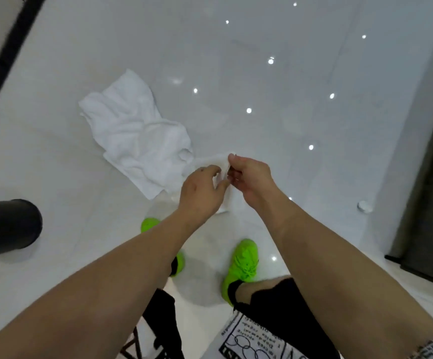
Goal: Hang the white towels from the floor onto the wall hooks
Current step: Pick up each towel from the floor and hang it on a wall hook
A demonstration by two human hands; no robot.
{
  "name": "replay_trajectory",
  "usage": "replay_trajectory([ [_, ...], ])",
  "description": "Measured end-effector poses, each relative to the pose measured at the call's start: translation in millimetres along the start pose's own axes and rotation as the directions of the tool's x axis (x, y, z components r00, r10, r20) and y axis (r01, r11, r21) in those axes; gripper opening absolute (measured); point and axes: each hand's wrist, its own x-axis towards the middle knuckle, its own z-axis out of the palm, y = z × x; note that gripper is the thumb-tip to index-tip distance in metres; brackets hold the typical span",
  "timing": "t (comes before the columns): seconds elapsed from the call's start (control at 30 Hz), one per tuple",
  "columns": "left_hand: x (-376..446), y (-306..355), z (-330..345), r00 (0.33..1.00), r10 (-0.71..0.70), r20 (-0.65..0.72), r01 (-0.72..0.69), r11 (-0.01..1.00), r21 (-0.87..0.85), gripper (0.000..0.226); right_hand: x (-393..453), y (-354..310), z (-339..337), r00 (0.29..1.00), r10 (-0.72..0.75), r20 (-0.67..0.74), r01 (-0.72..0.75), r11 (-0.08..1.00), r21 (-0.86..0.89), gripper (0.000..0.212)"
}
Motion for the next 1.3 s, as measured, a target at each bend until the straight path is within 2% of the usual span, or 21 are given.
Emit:
replay_trajectory([
  [0.07,-18.6,49.8,-36.9,1.0,0.019,-0.018,-0.019,1.0,0.002,0.015,-51.6,-35.2,-2.9,0.996,0.003,0.088,-0.003,1.0,-0.001,0.039],
  [0.13,-37.0,94.2,-70.3,0.999,0.014,-0.044,-0.014,1.0,-0.008,0.027,-98.5,-67.9,-7.1,0.991,-0.023,0.129,0.022,1.0,0.01,0.034],
  [0.2,-51.6,133.3,-102.4,0.998,0.031,-0.047,-0.031,1.0,0.002,0.03,-140.0,-98.8,-11.2,0.99,-0.069,0.124,0.064,0.997,0.047,0.021],
  [0.27,-61.8,171.4,-137.9,0.996,0.074,-0.042,-0.074,0.997,-0.01,0.024,-179.4,-128.4,-14.8,0.987,-0.117,0.111,0.108,0.991,0.084,0.018],
  [0.37,-68.2,226.3,-190.3,0.975,0.218,-0.053,-0.219,0.976,-0.018,0.02,-232.9,-169.3,-20.9,0.974,-0.212,0.086,0.195,0.966,0.172,0.018],
  [0.47,-73.6,278.1,-238.7,0.927,0.345,-0.144,-0.354,0.934,-0.042,0.016,-283.9,-203.5,-25.7,0.949,-0.316,0.019,0.303,0.923,0.238,0.016],
  [0.6,-91.8,336.9,-289.1,0.828,0.526,-0.194,-0.531,0.847,0.032,0.017,-348.9,-231.8,-36.4,0.898,-0.405,-0.174,0.431,0.889,0.154,0.015],
  [0.73,-121.6,392.9,-317.8,0.711,0.63,-0.312,-0.655,0.755,0.032,0.023,-402.5,-240.1,-46.8,0.77,-0.464,-0.439,0.529,0.848,0.032,0.016],
  [0.8,-138.6,415.5,-327.7,0.676,0.629,-0.385,-0.674,0.738,0.022,0.026,-426.5,-233.2,-56.2,0.661,-0.467,-0.587,0.59,0.807,0.023,0.019],
  [0.87,-154.6,429.9,-332.3,0.637,0.662,-0.395,-0.706,0.707,0.046,0.021,-452.7,-221.4,-68.3,0.522,-0.45,-0.725,0.659,0.752,0.008,0.021],
  [0.9,-162.9,434.8,-332.5,0.612,0.694,-0.38,-0.73,0.681,0.067,0.019,-467.0,-217.4,-74.5,0.455,-0.445,-0.771,0.686,0.727,-0.015,0.02],
  [0.93,-173.1,439.6,-331.0,0.59,0.728,-0.348,-0.754,0.652,0.087,0.028,-482.0,-215.6,-80.6,0.401,-0.452,-0.797,0.709,0.704,-0.042,0.016],
  [1.0,-196.6,449.5,-322.2,0.55,0.809,-0.209,-0.813,0.575,0.087,0.053,-515.1,-217.9,-90.1,0.354,-0.516,-0.781,0.765,0.639,-0.075,0.004],
  [1.07,-225.2,460.7,-306.2,0.484,0.874,-0.047,-0.873,0.486,0.034,0.059,-548.0,-219.9,-95.3,0.357,-0.631,-0.688,0.823,0.561,-0.087,0.004],
  [1.17,-270.5,478.4,-277.7,0.355,0.927,0.121,-0.932,0.36,-0.029,0.064,-590.9,-211.7,-106.8,0.386,-0.761,-0.521,0.857,0.505,-0.102,0.005],
  [1.3,-324.4,500.2,-243.0,0.217,0.924,0.314,-0.931,0.293,-0.22,0.069,-635.1,-187.4,-152.8,0.436,-0.788,-0.435,0.896,0.425,0.128,0.013],
])
